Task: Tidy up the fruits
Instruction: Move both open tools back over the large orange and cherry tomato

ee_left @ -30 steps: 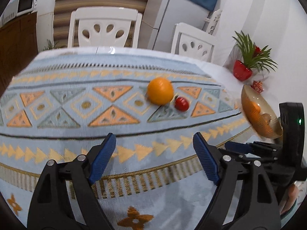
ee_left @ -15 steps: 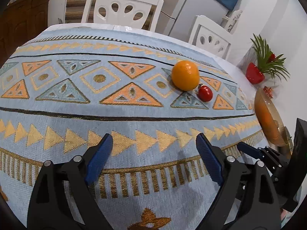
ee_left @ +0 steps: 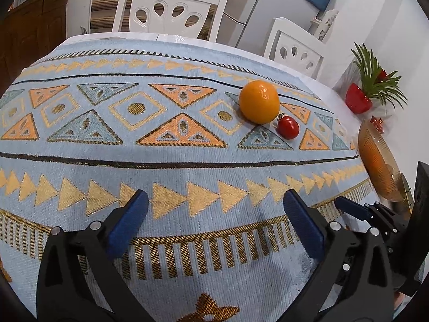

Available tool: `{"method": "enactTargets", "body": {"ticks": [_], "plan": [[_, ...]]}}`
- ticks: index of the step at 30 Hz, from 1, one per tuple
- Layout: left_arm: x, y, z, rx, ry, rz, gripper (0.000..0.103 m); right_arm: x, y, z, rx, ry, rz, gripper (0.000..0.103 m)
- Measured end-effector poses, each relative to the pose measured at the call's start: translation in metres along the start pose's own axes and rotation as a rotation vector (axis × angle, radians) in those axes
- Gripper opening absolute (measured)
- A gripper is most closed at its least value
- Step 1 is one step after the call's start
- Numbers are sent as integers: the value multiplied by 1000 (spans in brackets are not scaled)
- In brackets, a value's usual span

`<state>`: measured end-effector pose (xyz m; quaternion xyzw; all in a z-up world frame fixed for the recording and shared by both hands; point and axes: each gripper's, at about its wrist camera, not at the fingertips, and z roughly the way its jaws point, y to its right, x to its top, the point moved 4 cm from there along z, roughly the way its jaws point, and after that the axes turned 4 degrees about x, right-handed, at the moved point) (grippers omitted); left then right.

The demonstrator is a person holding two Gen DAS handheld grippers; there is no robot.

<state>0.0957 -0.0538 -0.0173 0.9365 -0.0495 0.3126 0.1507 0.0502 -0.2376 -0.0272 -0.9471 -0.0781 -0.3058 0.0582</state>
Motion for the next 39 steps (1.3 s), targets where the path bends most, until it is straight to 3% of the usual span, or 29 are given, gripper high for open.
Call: {"method": "enactTargets", "body": {"ticks": [14, 18, 26, 30, 33, 36, 39], "plan": [[0, 0, 1, 7, 1, 6, 100, 0, 1, -1, 22, 8, 11, 69], [1, -4, 0, 59, 15, -18, 100, -1, 1, -2, 36, 15, 18, 69], [3, -9, -3, 51, 26, -31, 100, 0, 6, -9, 20, 55, 38, 69], [9, -3, -12, 124, -28, -25, 98, 0, 0, -3, 44, -25, 1, 63], [30, 12, -33, 65, -28, 23, 98, 9, 1, -9, 114, -81, 37, 58], [58, 26, -36, -7, -24, 71, 98, 34, 6, -18, 180, -82, 55, 58], [86, 36, -20, -44, -21, 74, 98, 63, 15, -13, 104, -34, 27, 58]]}}
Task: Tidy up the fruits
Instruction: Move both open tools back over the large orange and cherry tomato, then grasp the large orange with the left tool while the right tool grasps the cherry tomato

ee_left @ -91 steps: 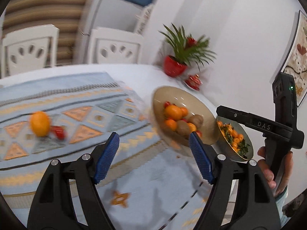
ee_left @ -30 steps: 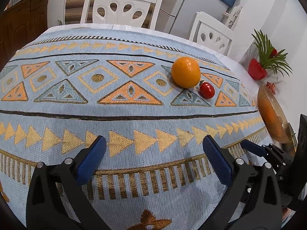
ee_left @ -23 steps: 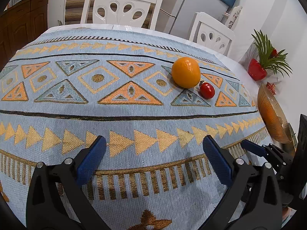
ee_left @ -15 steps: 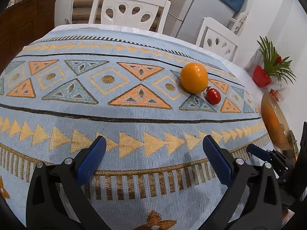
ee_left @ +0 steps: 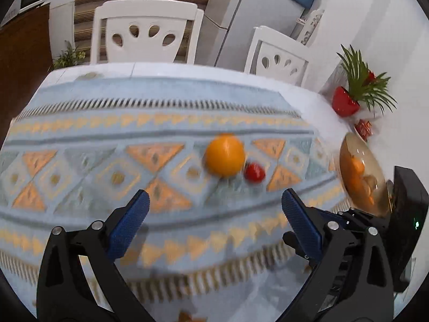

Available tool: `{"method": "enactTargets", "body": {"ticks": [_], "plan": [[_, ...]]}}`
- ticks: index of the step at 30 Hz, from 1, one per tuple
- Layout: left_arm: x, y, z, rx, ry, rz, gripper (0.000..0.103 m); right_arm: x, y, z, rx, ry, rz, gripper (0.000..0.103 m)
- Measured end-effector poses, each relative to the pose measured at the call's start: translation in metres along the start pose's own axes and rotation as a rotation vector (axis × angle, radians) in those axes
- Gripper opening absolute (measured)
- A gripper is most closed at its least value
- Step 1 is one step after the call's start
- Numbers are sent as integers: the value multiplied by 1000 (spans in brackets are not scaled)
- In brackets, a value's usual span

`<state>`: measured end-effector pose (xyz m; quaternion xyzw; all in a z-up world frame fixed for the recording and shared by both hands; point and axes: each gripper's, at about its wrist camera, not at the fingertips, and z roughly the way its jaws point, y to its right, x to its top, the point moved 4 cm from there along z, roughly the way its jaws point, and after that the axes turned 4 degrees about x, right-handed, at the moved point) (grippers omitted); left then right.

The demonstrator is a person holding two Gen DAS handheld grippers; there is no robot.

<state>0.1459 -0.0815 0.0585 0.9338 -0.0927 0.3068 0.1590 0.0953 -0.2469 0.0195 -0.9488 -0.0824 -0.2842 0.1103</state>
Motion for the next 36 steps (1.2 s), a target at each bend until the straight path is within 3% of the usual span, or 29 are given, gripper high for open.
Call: {"method": "enactTargets", "body": {"ticks": [3, 8, 13, 17, 20, 22, 25, 33, 36], "plan": [[17, 5, 27, -86, -10, -22, 98, 20, 7, 15, 1, 24, -1, 56], [23, 6, 72, -128, -22, -53, 93, 39, 13, 42, -13, 60, -37, 55], [18, 6, 82, -62, -9, -8, 93, 43, 19, 69, -10, 40, -38, 55], [18, 8, 84, -55, -21, 24, 91, 40, 16, 72, -6, 59, -46, 53], [15, 10, 94, -66, -53, 24, 80, 39, 14, 76, -32, 49, -62, 42], [12, 13, 98, -65, -66, 29, 75, 38, 13, 75, -34, 55, -66, 27], [8, 15, 101, -57, -66, 41, 56, 37, 12, 73, -32, 59, -73, 27], [6, 19, 99, -49, -44, 55, 53, 36, 13, 67, -26, 71, -66, 27], [2, 25, 94, -15, -16, 99, 53, 31, 16, 62, -35, 50, -67, 27]]}}
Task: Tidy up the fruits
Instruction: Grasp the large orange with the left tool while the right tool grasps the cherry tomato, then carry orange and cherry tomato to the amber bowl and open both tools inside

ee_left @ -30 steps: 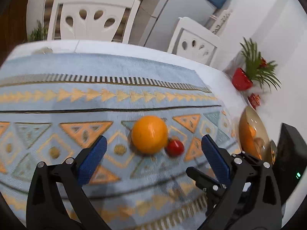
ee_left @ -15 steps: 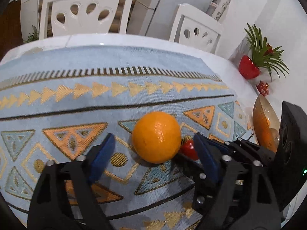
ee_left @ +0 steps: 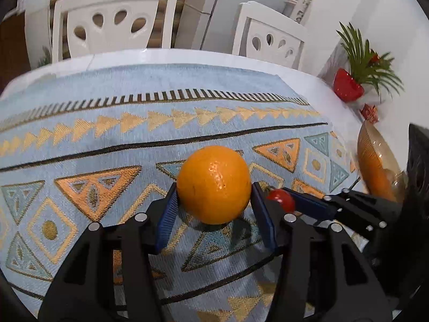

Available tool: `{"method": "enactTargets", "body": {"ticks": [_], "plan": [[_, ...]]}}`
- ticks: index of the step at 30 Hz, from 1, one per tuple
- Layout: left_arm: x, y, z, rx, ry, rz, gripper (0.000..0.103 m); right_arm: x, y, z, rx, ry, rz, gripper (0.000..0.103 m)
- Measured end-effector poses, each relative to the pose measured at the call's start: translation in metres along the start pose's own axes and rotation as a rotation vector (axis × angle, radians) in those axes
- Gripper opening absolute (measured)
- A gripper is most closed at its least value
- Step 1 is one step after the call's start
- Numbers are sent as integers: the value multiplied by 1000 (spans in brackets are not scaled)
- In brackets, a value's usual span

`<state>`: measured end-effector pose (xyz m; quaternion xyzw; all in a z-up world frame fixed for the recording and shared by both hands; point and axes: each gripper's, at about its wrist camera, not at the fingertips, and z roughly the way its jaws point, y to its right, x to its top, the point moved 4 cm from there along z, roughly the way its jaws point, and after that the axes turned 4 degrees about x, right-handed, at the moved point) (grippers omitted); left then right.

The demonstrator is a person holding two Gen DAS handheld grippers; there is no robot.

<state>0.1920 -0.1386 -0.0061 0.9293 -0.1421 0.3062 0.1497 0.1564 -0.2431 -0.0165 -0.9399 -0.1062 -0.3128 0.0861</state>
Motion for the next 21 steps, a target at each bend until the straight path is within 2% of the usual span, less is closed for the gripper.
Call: {"method": "enactTargets", "body": {"ticks": [5, 8, 14, 21], "plan": [[-4, 15, -10, -3, 19, 41, 53, -21, 14, -33, -43, 1, 12, 27], [-3, 38, -26, -16, 41, 76, 53, -37, 28, -64, -66, 16, 36, 27], [-1, 117, -65, -94, 102, 176, 53, -54, 72, -139, -145, 119, 157, 27], [8, 220, -78, -218, 120, 255, 53, -74, 169, -233, -273, 206, 349, 27]]}}
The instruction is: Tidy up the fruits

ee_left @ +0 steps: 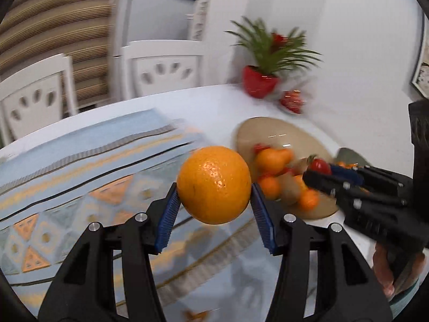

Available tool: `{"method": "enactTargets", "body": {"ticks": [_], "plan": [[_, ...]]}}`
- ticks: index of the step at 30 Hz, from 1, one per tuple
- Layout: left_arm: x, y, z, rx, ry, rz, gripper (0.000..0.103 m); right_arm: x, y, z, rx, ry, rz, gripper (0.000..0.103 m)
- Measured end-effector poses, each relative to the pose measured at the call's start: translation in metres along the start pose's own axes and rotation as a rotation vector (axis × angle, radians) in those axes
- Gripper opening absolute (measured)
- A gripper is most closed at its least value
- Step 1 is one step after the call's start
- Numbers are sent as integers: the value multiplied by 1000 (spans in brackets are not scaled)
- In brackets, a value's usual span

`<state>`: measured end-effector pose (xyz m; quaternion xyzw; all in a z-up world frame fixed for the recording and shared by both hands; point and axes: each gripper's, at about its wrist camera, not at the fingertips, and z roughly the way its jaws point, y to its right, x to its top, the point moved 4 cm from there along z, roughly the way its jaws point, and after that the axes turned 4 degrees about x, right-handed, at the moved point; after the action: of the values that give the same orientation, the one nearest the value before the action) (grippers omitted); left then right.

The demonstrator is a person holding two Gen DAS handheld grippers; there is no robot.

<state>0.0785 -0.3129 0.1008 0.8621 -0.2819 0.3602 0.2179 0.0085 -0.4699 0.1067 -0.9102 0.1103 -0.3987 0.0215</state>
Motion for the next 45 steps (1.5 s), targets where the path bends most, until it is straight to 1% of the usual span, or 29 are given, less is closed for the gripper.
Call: {"method": "enactTargets", "body": {"ticks": [3, 5, 6, 9, 12, 14, 20, 22, 24, 25, 29, 30, 32, 34, 37, 39, 41, 45], "plan": [[11, 36, 23, -50, -15, 9, 53, 8, 51, -7, -33, -2, 105, 27], [16, 54, 41, -68, -31, 15, 53, 10, 74, -6, -46, -12, 154, 27], [18, 62, 52, -81, -42, 14, 53, 10, 89, 0, -58, -23, 184, 27], [20, 78, 80, -101, -73, 14, 53, 8, 111, 21, -62, -61, 244, 27], [19, 85, 103, -90, -97, 19, 53, 6, 129, 45, -53, -102, 302, 27], [19, 83, 117, -95, -111, 7, 53, 6, 134, 50, -63, -107, 302, 27], [18, 86, 135, -65, -122, 45, 53, 9, 139, 68, -97, -124, 301, 27], [20, 86, 139, -61, -124, 50, 53, 12, 142, 71, -121, -120, 312, 27], [24, 86, 138, -49, -98, 55, 50, 19, 148, 74, -151, -111, 324, 27], [26, 87, 137, -50, -87, 59, 51, 21, 151, 76, -161, -113, 329, 27], [32, 91, 136, -29, -88, 102, 56, 23, 165, 84, -198, -145, 361, 29], [31, 89, 136, -31, -100, 99, 61, 23, 166, 81, -197, -139, 359, 29], [29, 83, 129, -50, -100, 78, 70, 22, 163, 74, -192, -123, 342, 29], [27, 75, 117, -55, -86, 56, 71, 21, 158, 65, -206, -115, 327, 29], [25, 66, 97, -57, -72, 35, 72, 15, 144, 53, -163, -114, 315, 29], [21, 58, 76, -50, -56, 24, 77, 12, 133, 46, -147, -113, 298, 29], [16, 51, 61, -42, -47, 14, 80, 9, 119, 38, -119, -112, 284, 29], [-1, 35, 21, 11, -40, -1, 80, -3, 83, 20, -53, -124, 256, 29]]}}
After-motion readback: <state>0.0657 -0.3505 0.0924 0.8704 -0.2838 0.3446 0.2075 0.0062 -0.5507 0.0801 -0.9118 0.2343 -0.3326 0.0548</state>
